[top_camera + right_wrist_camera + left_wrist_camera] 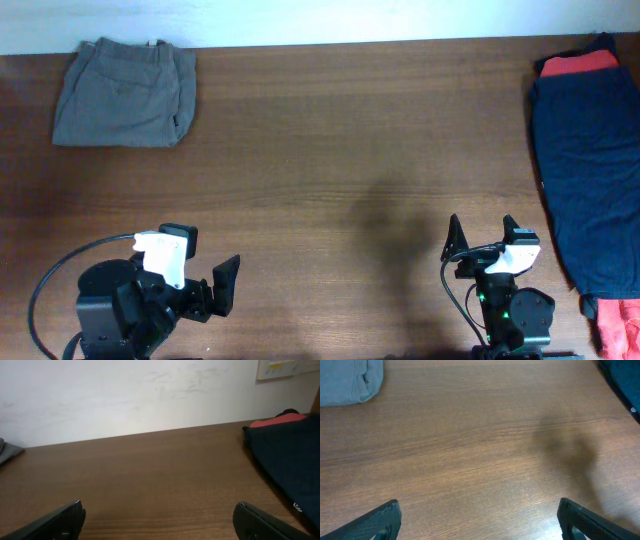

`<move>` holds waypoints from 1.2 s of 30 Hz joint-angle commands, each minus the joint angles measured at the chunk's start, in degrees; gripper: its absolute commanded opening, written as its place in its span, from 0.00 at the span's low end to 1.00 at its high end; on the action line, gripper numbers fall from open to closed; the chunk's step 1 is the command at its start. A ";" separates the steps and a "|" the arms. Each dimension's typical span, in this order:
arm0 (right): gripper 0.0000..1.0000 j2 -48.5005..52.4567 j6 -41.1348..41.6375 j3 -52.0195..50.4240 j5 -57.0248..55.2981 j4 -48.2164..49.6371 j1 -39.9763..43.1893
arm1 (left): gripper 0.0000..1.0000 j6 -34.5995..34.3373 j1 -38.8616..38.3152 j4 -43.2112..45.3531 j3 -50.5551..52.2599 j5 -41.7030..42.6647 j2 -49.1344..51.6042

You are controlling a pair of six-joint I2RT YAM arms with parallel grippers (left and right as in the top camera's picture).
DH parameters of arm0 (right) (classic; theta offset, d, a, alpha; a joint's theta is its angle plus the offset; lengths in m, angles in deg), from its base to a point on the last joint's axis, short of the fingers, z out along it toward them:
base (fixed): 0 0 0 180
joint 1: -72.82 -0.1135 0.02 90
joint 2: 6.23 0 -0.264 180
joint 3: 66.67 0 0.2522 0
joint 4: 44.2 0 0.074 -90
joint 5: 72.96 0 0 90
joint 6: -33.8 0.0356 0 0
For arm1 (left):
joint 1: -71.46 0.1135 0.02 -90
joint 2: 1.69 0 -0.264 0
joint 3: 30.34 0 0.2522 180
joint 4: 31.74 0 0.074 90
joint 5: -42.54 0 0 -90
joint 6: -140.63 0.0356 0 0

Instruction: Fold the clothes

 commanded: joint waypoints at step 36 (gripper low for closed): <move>0.99 -0.59 0.02 -0.35 -0.28 -0.22 -0.52 | 0.99 -1.03 -1.92 48.61 44.26 -10.75 -24.94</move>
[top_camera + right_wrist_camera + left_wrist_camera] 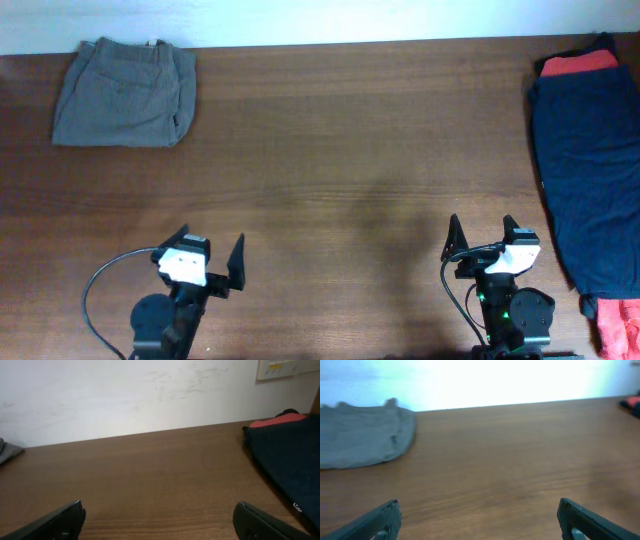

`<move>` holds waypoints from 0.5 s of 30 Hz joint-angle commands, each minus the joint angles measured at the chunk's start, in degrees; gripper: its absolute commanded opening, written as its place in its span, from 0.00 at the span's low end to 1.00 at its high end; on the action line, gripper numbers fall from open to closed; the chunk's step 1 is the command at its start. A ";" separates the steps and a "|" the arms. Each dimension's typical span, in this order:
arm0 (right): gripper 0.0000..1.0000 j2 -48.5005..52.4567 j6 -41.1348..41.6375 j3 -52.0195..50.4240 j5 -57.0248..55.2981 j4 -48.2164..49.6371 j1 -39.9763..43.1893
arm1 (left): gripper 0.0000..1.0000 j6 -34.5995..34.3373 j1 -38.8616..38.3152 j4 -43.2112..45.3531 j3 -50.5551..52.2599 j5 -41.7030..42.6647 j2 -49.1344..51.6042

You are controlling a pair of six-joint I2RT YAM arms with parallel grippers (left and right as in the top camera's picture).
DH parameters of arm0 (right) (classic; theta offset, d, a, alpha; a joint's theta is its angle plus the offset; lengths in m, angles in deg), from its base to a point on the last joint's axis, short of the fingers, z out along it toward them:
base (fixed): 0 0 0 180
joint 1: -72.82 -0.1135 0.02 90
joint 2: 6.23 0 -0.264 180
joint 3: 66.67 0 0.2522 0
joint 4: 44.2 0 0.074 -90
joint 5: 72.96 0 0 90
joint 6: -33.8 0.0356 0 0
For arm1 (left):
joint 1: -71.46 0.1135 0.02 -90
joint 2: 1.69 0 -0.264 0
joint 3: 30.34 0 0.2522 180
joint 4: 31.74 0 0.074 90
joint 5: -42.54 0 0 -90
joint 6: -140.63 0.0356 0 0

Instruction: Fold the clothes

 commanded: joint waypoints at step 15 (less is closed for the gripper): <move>0.99 -0.61 0.02 -0.35 -0.24 -0.20 -0.52 | 0.99 0.48 10.05 1.16 4.26 -0.79 -8.52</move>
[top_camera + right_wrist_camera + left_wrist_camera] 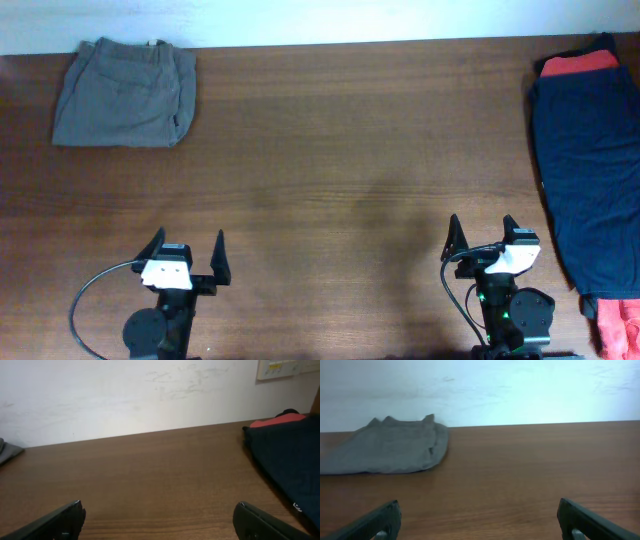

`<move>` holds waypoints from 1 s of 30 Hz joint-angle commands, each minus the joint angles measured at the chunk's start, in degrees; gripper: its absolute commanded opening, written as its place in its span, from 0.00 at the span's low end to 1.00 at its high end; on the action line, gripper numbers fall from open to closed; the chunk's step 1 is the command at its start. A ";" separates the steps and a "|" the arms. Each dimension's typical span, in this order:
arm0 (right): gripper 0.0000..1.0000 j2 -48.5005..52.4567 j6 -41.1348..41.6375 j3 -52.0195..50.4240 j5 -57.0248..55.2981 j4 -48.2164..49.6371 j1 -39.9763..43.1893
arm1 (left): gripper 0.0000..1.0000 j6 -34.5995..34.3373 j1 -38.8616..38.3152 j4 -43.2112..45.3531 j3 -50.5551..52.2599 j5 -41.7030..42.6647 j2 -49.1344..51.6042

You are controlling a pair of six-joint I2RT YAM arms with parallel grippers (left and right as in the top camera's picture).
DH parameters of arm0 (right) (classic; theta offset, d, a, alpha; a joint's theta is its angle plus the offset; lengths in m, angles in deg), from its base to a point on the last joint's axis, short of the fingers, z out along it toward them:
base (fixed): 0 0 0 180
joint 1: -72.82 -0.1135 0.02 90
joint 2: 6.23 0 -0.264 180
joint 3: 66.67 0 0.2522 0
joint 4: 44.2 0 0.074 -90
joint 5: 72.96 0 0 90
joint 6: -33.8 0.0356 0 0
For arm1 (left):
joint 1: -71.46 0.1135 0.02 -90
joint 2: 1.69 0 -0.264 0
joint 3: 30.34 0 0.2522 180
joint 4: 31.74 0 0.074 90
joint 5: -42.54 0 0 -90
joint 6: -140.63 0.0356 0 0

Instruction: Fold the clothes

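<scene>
Folded grey trousers [124, 91] lie at the far left corner of the table, also seen ahead of the left wrist as grey trousers [390, 451]. A pile of dark navy cloth [590, 170] with a red garment [578, 64] under its far end lies along the right edge; the navy cloth [287, 455] shows in the right wrist view. My left gripper [186, 255] stands open near the front left, holding nothing. My right gripper [481, 238] stands open near the front right, also holding nothing. Both are far from the clothes.
The brown wooden table [330, 150] stretches between the two piles. A white wall [125, 395] runs behind it. Another red piece [618, 322] lies at the front right corner. A black cable [90, 290] loops beside the left arm.
My left arm has drawn back to the front edge and squared up, facing the far wall, with the grey trousers in its view. The right arm has not moved.
My left gripper was turned sideways and tilted down at the bare table, open. Then it stood more upright nearer the middle front. Now it rests level at the front left. The right gripper stayed open in place, and the clothes did not move.
</scene>
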 commanded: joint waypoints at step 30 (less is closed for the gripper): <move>0.99 -0.59 -0.02 -0.35 -0.24 -0.20 -0.52 | 0.99 0.48 5.88 4.96 3.19 -1.46 -0.59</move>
